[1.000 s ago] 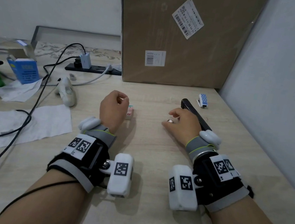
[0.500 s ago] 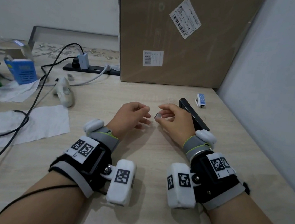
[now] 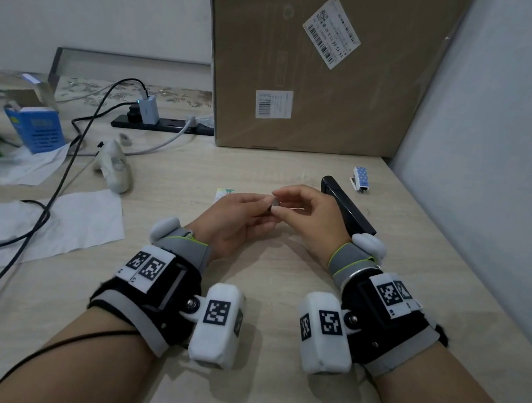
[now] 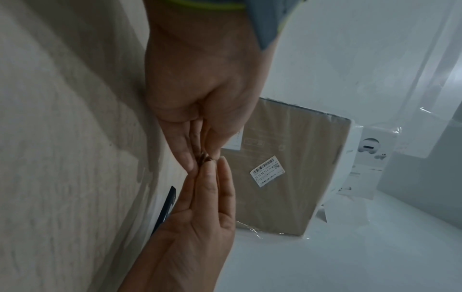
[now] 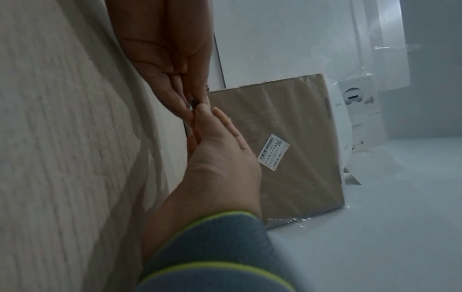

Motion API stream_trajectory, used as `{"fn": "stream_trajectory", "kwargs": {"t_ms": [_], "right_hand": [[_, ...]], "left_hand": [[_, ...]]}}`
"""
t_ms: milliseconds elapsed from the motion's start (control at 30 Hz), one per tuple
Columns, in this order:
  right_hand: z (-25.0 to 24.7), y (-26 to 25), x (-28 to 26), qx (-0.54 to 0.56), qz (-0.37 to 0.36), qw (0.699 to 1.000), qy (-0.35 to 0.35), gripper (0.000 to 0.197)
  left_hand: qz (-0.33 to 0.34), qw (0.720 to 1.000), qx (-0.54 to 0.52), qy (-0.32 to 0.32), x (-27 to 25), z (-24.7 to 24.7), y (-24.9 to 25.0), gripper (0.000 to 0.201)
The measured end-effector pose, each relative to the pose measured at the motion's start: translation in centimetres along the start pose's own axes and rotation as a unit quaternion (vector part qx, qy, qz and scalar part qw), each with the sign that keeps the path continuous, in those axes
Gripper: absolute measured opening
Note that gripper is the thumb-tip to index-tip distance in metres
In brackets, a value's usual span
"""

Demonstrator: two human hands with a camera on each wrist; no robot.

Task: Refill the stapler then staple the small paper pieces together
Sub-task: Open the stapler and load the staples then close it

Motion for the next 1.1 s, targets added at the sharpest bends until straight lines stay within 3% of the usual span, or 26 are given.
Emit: {"fn": "stream_trajectory", "kwargs": {"t_ms": [167,233,367,500,567,633,733,900,967,1033,1100], "right_hand": [[-0.4,0.0,0.1,0.05,0.022,0.997,0.052,0.022],[-0.5,0.1,0.1,0.037,0.029,0.997,0.065,0.018],[-0.5,0.6,0.1,-0.014,0.043,0.997,0.057,0.015],[-0.5,1.0,0.2,-0.051,0.048,0.997,0.044,0.021],[-0.5,0.7,0.1,-0.055,0.036,0.997,0.033,0.029],[-0.4,0.3,0.0,-0.054,0.024,0.998,0.014,0.036],[-0.3,0.0,0.0,-0.063,0.024,0.998,-0.007,0.044],[-0.3,0.2,-0.1,-0.098,0.023,0.994,-0.037,0.049],[-0.5,0.0,0.1,-0.129,0.004,0.992,-0.003,0.039],[-1.3,0.0,0.5,-0.179,-0.014,0.98,0.091,0.021],[-2.4,-0.3,0.9,-0.23,0.003,0.957,0.178,0.016]], "left_hand": [[0.009,0.999,-0.029,0.034,0.1,-0.3,0.2,0.013],[0.035,0.995,0.042,0.089,0.1,-0.3,0.1,0.01],[0.078,0.958,0.189,0.199,0.1,-0.9,-0.1,0.007],[0.109,0.923,0.272,0.248,0.3,-1.2,0.1,0.011],[0.101,0.932,0.265,0.226,0.3,-1.0,0.1,0.021],[0.068,0.961,0.216,0.156,0.3,-0.6,0.0,0.032],[0.033,0.979,0.18,0.085,0.3,-0.3,-0.2,0.023],[0.021,0.983,0.161,0.091,0.3,-0.4,-0.2,0.017],[0.019,0.981,0.16,0.104,0.2,-0.2,-0.1,0.015],[0.017,0.976,0.182,0.114,0.1,0.0,0.0,0.014],[0.016,0.969,0.222,0.107,-0.2,0.2,0.0,0.016]]}}
Point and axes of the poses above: each hand's wrist, its own x-axis towards the middle knuckle, its own z-axis out of the palm, y = z × x, the point moved 1 cm from there along x, towards the middle knuckle, and after that the axes turned 11 degrees about -z, right-handed, at the moved point
